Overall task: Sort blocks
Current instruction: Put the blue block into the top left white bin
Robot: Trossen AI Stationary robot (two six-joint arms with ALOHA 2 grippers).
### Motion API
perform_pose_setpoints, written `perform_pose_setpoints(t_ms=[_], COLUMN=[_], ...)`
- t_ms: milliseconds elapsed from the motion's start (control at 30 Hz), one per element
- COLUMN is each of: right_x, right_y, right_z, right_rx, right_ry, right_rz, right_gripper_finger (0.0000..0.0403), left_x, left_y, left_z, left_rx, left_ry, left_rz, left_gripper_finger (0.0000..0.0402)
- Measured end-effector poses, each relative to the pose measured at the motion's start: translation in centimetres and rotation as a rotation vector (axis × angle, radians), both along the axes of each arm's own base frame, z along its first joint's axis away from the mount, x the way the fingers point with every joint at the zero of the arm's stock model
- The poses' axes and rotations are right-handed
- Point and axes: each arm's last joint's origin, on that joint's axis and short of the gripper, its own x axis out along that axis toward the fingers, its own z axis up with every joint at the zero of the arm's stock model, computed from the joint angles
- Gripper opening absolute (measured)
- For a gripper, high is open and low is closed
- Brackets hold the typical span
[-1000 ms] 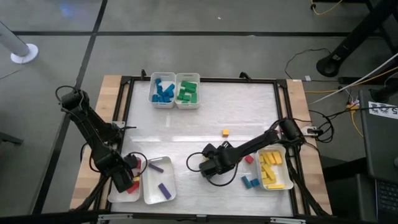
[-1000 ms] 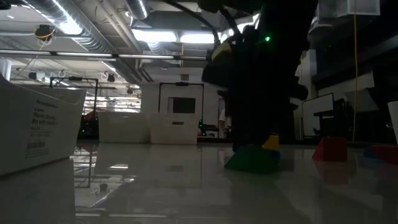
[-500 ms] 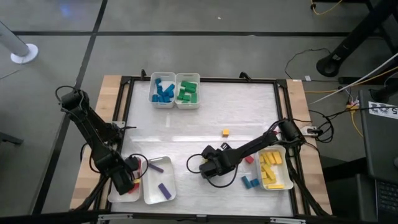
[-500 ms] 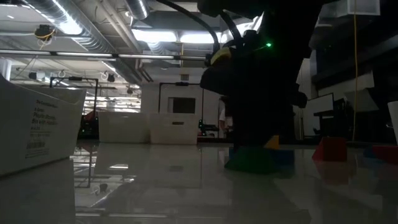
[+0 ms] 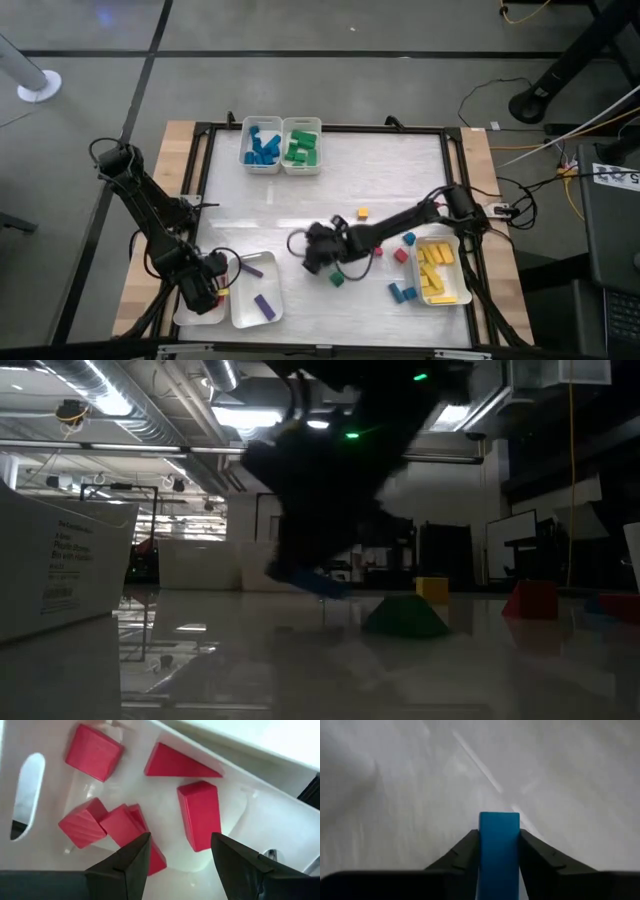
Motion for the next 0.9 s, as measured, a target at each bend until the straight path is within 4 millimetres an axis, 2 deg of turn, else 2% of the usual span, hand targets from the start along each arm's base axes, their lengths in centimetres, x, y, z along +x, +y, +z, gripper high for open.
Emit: perform_pose_setpoints(t_ms=[200, 400, 700, 900], right_x=[3.3, 5.4, 5.3, 4.8], right_y=[-5.0, -11.4, -19.5, -22.7], right_z=[1.9, 4.5, 6.9, 7.9], right_rx=[-0.053, -0.058, -0.115, -0.154], right_ry=[-0.259, -0.559, -0.806, -0.917], right_rz=[0.007, -0.038, -0.155, -0.215], right_gripper_finger=[0.0108, 0.0108, 0.0110, 0.0111], left_x=[0.1, 0.2, 0.3, 0.5], left_y=[0.1, 0.1, 0.2, 0.4], left_z=[0.0, 0.0, 0.0, 0.0], left_rx=[0.021, 0.050, 0.090, 0.134], left_ry=[-0.028, -0.069, -0.122, -0.173], left_rz=[0.001, -0.032, -0.069, -0.104], left_gripper_finger=[0.0195, 0.0195, 0.0195, 0.0195])
